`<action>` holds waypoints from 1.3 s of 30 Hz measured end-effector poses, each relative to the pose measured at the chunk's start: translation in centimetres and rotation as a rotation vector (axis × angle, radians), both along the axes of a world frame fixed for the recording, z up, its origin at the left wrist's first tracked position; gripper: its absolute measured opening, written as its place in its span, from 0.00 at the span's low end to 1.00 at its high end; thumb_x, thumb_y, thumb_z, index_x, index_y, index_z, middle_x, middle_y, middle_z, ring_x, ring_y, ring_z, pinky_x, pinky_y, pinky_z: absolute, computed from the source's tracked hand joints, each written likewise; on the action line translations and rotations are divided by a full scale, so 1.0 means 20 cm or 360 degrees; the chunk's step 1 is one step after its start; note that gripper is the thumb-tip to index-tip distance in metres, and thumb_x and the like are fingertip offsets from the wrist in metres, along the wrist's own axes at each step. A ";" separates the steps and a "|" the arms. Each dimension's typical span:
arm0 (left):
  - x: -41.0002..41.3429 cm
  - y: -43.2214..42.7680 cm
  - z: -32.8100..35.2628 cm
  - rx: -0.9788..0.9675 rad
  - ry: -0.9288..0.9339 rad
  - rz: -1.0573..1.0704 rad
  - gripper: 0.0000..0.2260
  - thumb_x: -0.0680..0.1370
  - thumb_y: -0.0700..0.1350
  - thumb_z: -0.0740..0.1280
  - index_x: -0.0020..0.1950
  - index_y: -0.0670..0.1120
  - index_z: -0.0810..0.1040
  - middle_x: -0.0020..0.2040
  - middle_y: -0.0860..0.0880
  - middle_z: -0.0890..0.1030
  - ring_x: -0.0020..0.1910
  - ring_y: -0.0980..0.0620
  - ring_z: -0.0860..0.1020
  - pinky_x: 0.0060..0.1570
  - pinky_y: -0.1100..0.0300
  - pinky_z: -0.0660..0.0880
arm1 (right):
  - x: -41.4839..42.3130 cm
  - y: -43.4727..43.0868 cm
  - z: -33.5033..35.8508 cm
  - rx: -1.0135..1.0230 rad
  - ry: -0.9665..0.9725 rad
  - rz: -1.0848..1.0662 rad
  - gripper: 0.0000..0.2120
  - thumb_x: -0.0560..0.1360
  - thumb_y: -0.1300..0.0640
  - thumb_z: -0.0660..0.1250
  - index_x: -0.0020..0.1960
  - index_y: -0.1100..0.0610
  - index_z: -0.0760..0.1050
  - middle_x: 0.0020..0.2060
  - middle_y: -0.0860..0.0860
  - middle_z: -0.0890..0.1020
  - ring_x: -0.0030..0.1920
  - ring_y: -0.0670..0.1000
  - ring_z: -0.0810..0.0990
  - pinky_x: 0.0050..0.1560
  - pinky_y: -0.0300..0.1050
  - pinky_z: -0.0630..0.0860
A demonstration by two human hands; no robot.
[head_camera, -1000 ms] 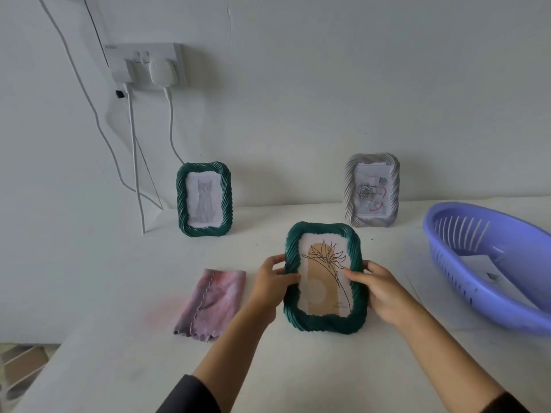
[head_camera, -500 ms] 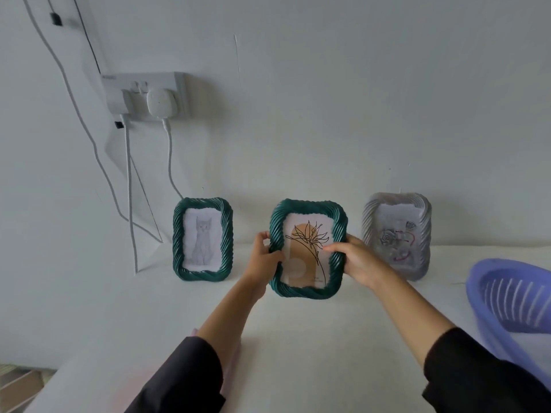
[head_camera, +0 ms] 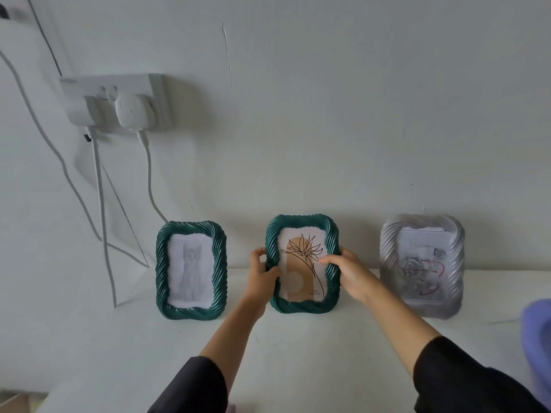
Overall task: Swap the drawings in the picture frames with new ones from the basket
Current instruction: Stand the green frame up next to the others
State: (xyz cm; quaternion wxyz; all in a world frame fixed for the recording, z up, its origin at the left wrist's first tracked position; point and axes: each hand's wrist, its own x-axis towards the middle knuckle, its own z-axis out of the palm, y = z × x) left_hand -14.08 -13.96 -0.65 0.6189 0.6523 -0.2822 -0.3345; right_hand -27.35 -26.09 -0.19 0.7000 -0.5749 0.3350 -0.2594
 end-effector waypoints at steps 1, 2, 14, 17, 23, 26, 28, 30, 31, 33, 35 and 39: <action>0.00 0.00 -0.01 -0.0007 -0.0006 -0.0004 0.19 0.77 0.28 0.55 0.63 0.47 0.61 0.44 0.45 0.76 0.40 0.50 0.75 0.34 0.62 0.76 | 0.00 0.00 -0.01 -0.0023 -0.0015 -0.0011 0.06 0.72 0.68 0.64 0.48 0.61 0.71 0.40 0.57 0.72 0.43 0.53 0.71 0.45 0.44 0.70; 0.00 0.01 -0.02 -0.0021 -0.0005 -0.0012 0.21 0.76 0.28 0.55 0.63 0.49 0.61 0.45 0.45 0.76 0.42 0.50 0.76 0.35 0.60 0.78 | -0.01 0.01 -0.02 -0.0059 -0.0016 -0.0024 0.06 0.72 0.68 0.64 0.47 0.61 0.71 0.40 0.56 0.73 0.43 0.53 0.72 0.47 0.45 0.71; -0.04 0.20 -0.23 0.0031 -0.0119 -0.0025 0.26 0.74 0.26 0.61 0.68 0.46 0.65 0.45 0.44 0.77 0.41 0.53 0.77 0.40 0.66 0.74 | -0.15 0.29 -0.27 -0.0502 0.0153 -0.0362 0.18 0.71 0.68 0.69 0.59 0.60 0.71 0.48 0.53 0.81 0.48 0.51 0.80 0.46 0.34 0.78; -0.06 0.21 -0.23 0.0027 -0.0151 -0.0016 0.27 0.74 0.26 0.61 0.68 0.47 0.65 0.43 0.44 0.77 0.40 0.53 0.77 0.41 0.65 0.73 | -0.16 0.31 -0.28 -0.0540 0.0192 -0.0358 0.21 0.71 0.67 0.70 0.62 0.61 0.70 0.49 0.54 0.82 0.50 0.53 0.81 0.53 0.44 0.78; -0.07 0.23 -0.24 0.0034 -0.0199 -0.0007 0.27 0.75 0.28 0.61 0.71 0.48 0.64 0.42 0.44 0.77 0.40 0.52 0.76 0.40 0.65 0.71 | -0.19 0.33 -0.27 -0.0598 0.0287 -0.0339 0.23 0.71 0.65 0.70 0.65 0.60 0.69 0.50 0.54 0.82 0.49 0.53 0.81 0.54 0.45 0.77; -0.08 0.24 -0.24 0.0026 -0.0216 -0.0023 0.26 0.76 0.28 0.61 0.70 0.49 0.64 0.40 0.46 0.76 0.39 0.54 0.76 0.36 0.71 0.72 | -0.19 0.34 -0.27 -0.0606 0.0307 -0.0332 0.24 0.72 0.65 0.69 0.66 0.60 0.69 0.46 0.53 0.81 0.48 0.52 0.81 0.54 0.46 0.77; -0.08 0.24 -0.25 0.0017 -0.0204 -0.0027 0.26 0.75 0.28 0.61 0.70 0.48 0.64 0.41 0.46 0.76 0.40 0.53 0.76 0.36 0.73 0.73 | -0.19 0.34 -0.27 -0.0621 0.0321 -0.0325 0.23 0.72 0.65 0.69 0.66 0.60 0.69 0.46 0.52 0.81 0.48 0.53 0.81 0.54 0.46 0.77; -0.07 0.25 -0.25 0.0018 -0.0191 -0.0020 0.27 0.75 0.28 0.62 0.71 0.47 0.64 0.43 0.45 0.77 0.42 0.52 0.77 0.40 0.69 0.73 | -0.19 0.34 -0.27 -0.0627 0.0323 -0.0320 0.23 0.72 0.65 0.69 0.66 0.61 0.69 0.46 0.53 0.81 0.48 0.53 0.81 0.54 0.46 0.77; -0.07 0.24 -0.25 0.0025 -0.0188 -0.0019 0.27 0.75 0.28 0.62 0.71 0.47 0.63 0.45 0.44 0.78 0.43 0.50 0.77 0.41 0.67 0.73 | -0.19 0.34 -0.27 -0.0626 0.0324 -0.0318 0.23 0.72 0.65 0.69 0.66 0.61 0.69 0.47 0.53 0.81 0.48 0.53 0.81 0.53 0.46 0.77; -0.07 0.25 -0.25 0.0025 -0.0180 -0.0021 0.27 0.75 0.29 0.62 0.71 0.48 0.63 0.46 0.43 0.78 0.45 0.49 0.78 0.42 0.66 0.73 | -0.19 0.34 -0.27 -0.0618 0.0326 -0.0315 0.24 0.72 0.66 0.69 0.66 0.60 0.69 0.47 0.53 0.81 0.49 0.53 0.81 0.54 0.45 0.77; -0.07 0.25 -0.25 0.0014 -0.0185 -0.0031 0.27 0.76 0.29 0.62 0.71 0.48 0.64 0.46 0.43 0.78 0.44 0.50 0.78 0.41 0.67 0.73 | -0.19 0.34 -0.27 -0.0612 0.0330 -0.0309 0.24 0.72 0.66 0.69 0.67 0.60 0.68 0.48 0.53 0.81 0.49 0.53 0.81 0.55 0.46 0.77; -0.07 0.26 -0.26 0.0000 -0.0196 -0.0043 0.27 0.75 0.29 0.63 0.70 0.49 0.64 0.45 0.44 0.78 0.43 0.50 0.78 0.42 0.66 0.73 | -0.18 0.34 -0.27 -0.0613 0.0354 -0.0310 0.25 0.72 0.66 0.68 0.68 0.60 0.67 0.52 0.57 0.82 0.51 0.53 0.80 0.56 0.46 0.77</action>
